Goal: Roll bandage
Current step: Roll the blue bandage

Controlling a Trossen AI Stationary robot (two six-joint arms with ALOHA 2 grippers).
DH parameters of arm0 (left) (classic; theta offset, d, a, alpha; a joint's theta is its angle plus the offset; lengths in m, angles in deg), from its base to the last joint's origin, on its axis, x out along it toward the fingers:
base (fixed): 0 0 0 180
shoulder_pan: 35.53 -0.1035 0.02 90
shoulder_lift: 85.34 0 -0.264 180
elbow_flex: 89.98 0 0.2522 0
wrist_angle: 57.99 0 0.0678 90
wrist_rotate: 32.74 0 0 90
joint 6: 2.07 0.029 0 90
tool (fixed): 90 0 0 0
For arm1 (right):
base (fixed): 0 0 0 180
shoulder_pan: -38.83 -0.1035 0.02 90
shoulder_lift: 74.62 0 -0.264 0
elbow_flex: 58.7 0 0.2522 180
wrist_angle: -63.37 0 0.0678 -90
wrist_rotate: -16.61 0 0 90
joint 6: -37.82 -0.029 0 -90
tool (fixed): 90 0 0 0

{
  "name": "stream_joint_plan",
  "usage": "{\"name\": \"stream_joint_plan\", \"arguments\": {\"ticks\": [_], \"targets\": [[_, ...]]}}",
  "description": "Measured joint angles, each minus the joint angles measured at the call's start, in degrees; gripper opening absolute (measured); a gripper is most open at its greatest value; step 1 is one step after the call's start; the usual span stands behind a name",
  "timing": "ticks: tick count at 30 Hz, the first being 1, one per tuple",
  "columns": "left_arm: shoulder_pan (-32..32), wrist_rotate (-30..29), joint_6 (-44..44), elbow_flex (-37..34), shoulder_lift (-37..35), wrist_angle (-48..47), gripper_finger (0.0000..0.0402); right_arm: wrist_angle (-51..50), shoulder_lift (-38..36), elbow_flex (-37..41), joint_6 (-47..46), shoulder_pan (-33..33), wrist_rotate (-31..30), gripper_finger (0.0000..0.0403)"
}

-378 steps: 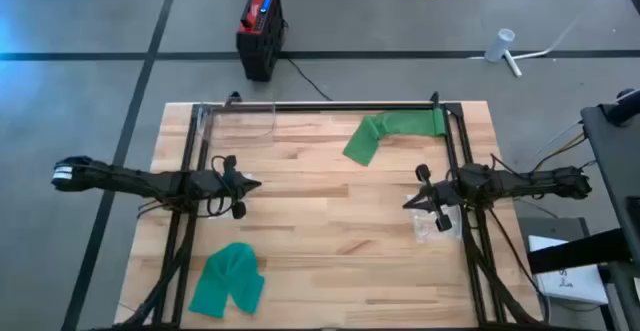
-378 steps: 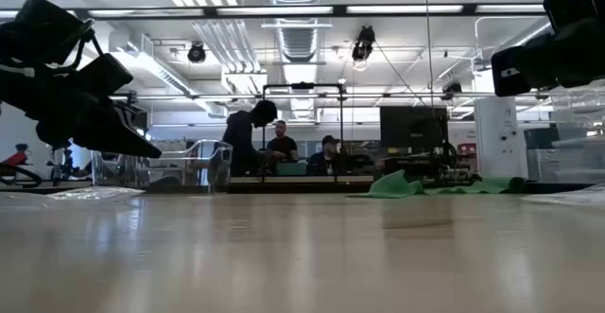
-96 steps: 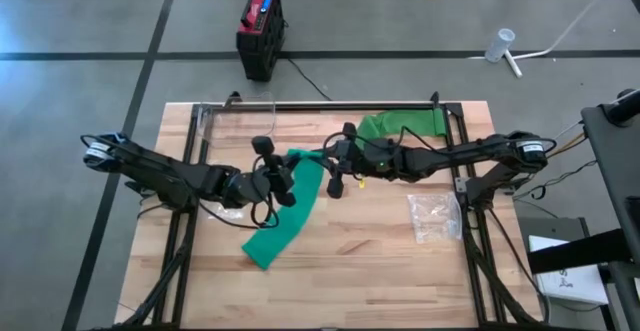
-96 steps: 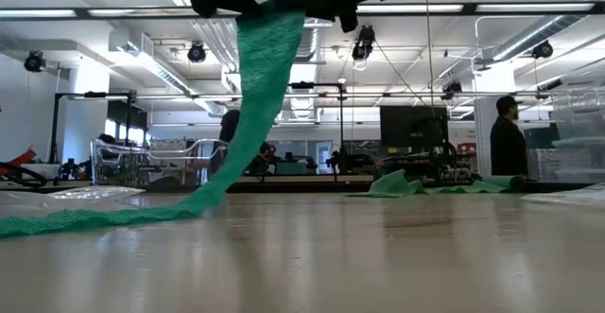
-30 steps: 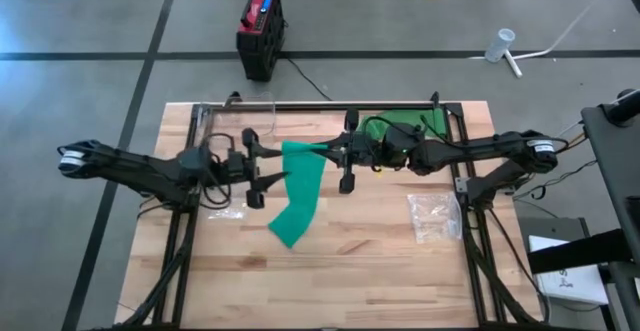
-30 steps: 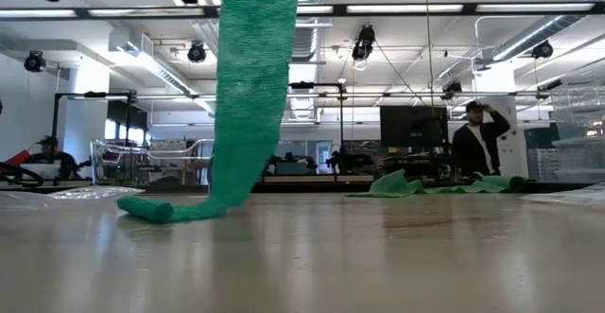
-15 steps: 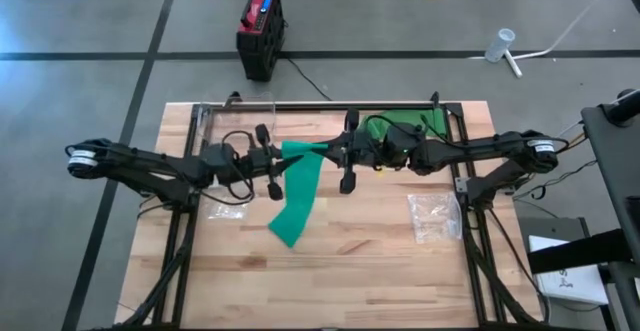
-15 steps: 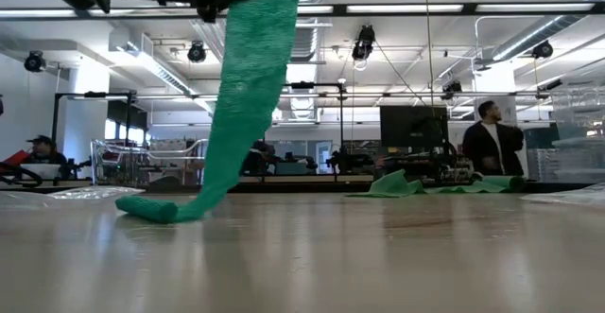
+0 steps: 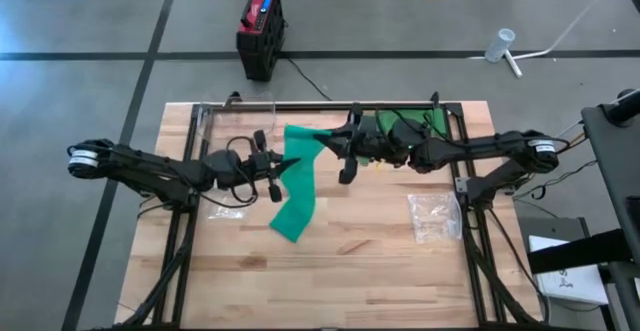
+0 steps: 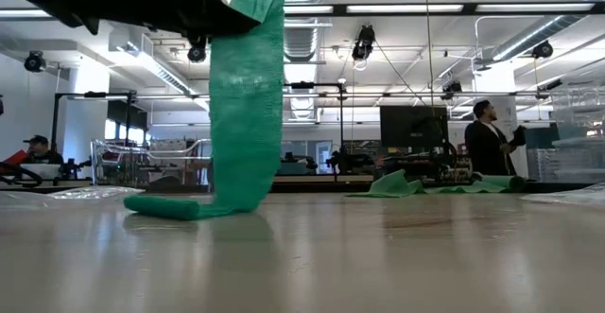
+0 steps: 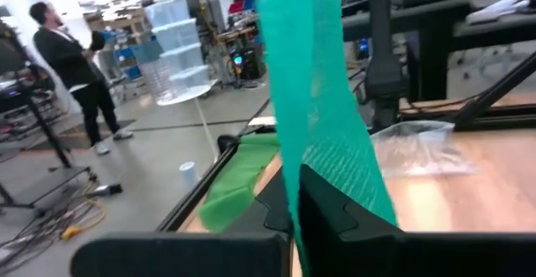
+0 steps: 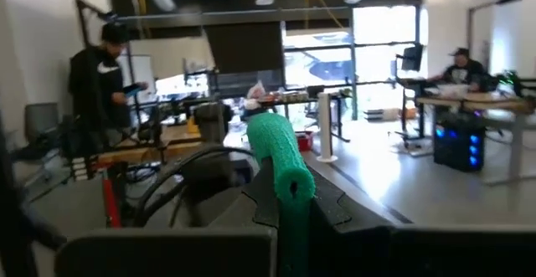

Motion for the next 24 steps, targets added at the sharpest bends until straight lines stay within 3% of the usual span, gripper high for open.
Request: {"name": "stream_joint_plan", "arguments": {"ticks": [14, 24], "targets": [[-0.11, -3.76, -1.42, -4.48, -0.22, 0.00, 0.0000, -4.56, -3.70, -2.58, -7.45, 3.88, 1.68, 0.0008], [-0.13, -3.84, -1.23, -5.12, -0.33, 6.97, 0.0000, -3.31, -4.86, -2.70, 0.16, 4.00, 2.67, 0.0008]]}}
